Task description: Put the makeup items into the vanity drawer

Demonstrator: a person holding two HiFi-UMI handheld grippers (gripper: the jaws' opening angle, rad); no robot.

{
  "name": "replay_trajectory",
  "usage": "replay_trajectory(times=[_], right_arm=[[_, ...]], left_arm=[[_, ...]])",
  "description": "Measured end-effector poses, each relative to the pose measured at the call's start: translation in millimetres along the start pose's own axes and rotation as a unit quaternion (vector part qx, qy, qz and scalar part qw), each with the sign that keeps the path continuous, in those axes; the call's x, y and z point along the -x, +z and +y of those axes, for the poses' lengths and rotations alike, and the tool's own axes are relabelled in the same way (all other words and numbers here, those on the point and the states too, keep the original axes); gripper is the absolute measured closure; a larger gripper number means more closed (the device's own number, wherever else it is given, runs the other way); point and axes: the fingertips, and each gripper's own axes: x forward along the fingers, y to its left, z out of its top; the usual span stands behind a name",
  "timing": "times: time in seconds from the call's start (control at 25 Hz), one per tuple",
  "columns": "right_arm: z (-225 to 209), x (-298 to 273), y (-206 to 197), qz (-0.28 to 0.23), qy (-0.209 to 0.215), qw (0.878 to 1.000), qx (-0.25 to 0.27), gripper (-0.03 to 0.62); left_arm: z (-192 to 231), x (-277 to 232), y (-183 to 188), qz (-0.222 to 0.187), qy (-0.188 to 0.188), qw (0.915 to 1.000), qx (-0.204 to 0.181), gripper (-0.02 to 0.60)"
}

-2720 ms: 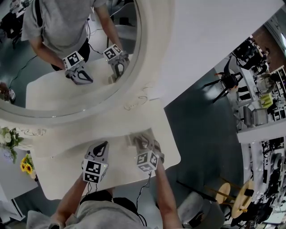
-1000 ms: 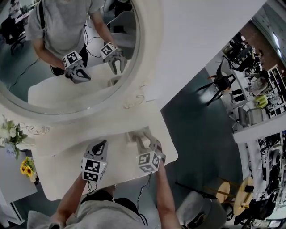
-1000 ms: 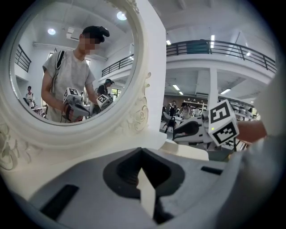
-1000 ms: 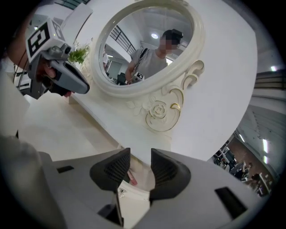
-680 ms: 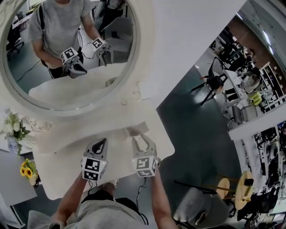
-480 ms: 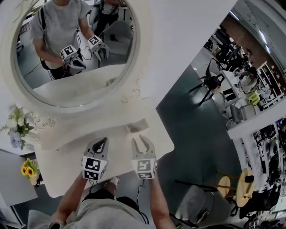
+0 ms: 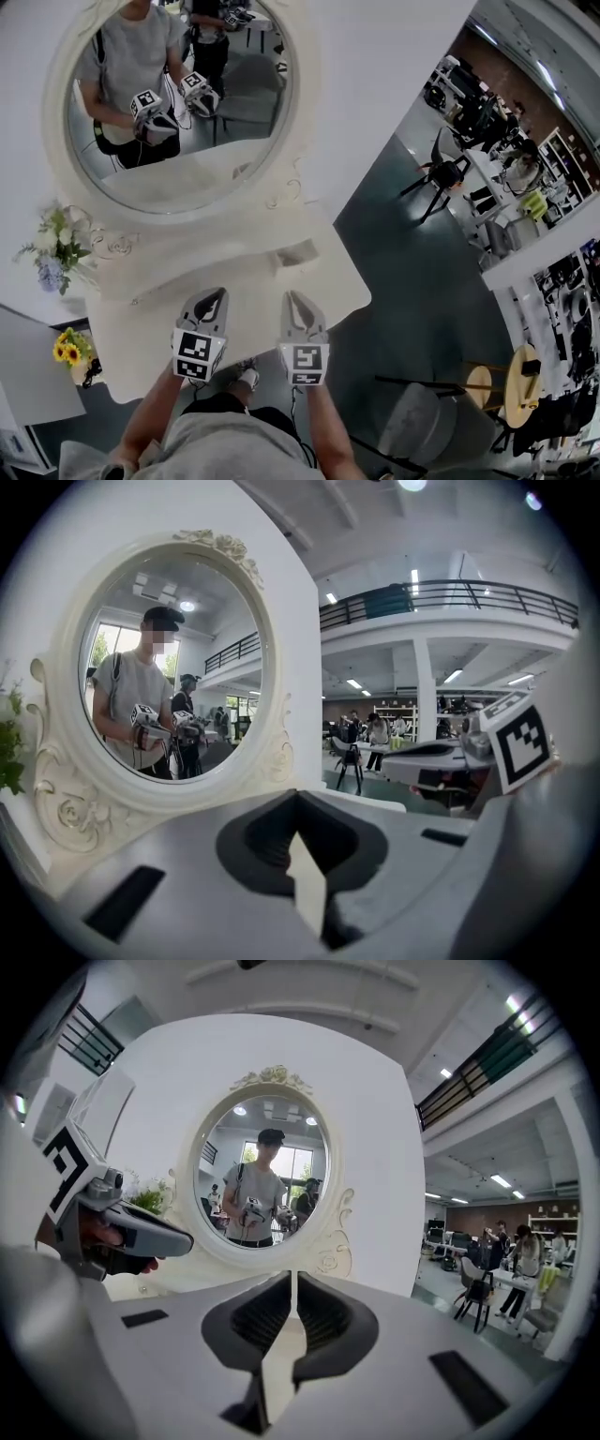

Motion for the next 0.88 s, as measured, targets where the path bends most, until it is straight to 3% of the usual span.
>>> replay_trajectory(times=[0.88], right_arm=[[8, 14, 13, -0.016, 0.015, 1.000, 0.007, 0.572]], left_arm=[[-1, 16, 9, -0.008, 0.018, 0.9998, -0.006, 0.581]])
